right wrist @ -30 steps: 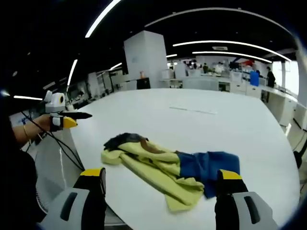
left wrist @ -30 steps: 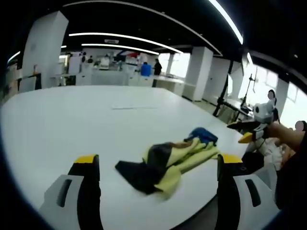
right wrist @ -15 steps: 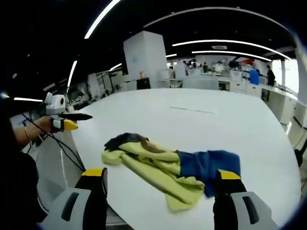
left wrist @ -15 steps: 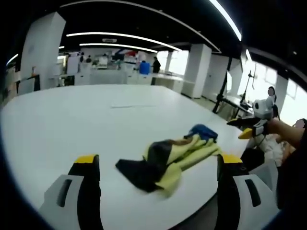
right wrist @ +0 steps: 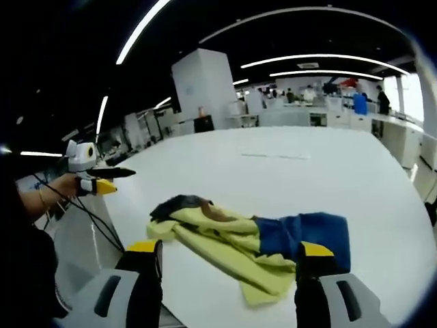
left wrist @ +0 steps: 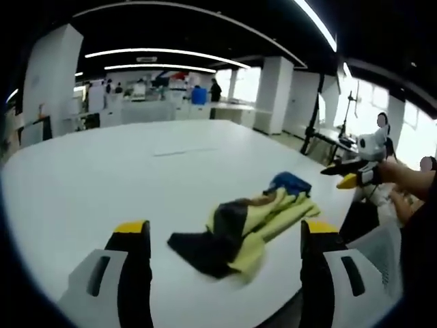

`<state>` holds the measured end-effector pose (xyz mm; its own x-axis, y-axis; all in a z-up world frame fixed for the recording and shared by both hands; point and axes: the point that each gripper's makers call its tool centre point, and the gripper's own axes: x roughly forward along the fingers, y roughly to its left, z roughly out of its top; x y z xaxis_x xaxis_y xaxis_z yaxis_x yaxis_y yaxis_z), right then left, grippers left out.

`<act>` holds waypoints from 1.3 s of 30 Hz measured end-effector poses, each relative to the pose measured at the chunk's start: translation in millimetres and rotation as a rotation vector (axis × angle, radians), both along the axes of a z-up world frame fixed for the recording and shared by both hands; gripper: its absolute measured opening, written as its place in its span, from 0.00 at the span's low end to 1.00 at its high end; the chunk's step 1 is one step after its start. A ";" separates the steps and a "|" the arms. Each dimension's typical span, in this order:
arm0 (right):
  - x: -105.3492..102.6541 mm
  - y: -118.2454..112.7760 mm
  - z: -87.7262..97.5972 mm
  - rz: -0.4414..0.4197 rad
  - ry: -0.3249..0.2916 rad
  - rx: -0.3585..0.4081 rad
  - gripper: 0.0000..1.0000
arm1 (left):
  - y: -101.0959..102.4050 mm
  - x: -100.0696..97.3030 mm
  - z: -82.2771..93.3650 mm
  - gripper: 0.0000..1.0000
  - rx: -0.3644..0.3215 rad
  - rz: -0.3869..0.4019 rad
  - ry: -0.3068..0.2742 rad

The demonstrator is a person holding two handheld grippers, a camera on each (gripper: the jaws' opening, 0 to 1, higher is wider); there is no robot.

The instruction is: Fold the garment on the visible template until the final outline fits inside the template.

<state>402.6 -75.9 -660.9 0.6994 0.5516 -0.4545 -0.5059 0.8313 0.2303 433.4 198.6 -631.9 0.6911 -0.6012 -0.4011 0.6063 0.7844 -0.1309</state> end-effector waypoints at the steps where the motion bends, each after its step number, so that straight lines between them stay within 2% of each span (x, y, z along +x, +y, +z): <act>1: 1.2 0.1 -1.0 0.000 0.003 0.000 0.76 | 1.1 2.4 -2.4 0.85 0.005 -0.002 0.003; 17: 35.1 -1.4 -11.2 0.078 0.029 -0.069 0.53 | -4.2 28.3 -24.2 0.55 0.004 -0.059 0.055; 23: 48.9 -5.0 -23.2 0.104 0.037 -0.124 0.42 | -5.7 36.9 -38.6 0.50 0.024 -0.087 0.096; 29: 60.8 -6.7 -40.9 0.126 0.076 -0.157 0.33 | -13.5 42.3 -54.6 0.46 0.034 -0.121 0.141; 32: 67.9 -7.6 -46.3 0.124 0.093 -0.156 0.31 | -18.5 42.9 -63.6 0.45 0.046 -0.140 0.164; 35: 75.9 -14.1 -57.0 0.116 0.117 -0.198 0.28 | -23.2 44.8 -73.7 0.43 0.050 -0.163 0.187; 39: 83.1 -21.5 -65.9 0.097 0.148 -0.209 0.22 | -28.8 46.6 -83.9 0.39 0.053 -0.185 0.212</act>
<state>485.7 -97.4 -726.8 0.5655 0.4962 -0.6587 -0.5593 0.8178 0.1358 480.0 169.8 -715.8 0.4692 -0.6836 -0.5591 0.7035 0.6720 -0.2313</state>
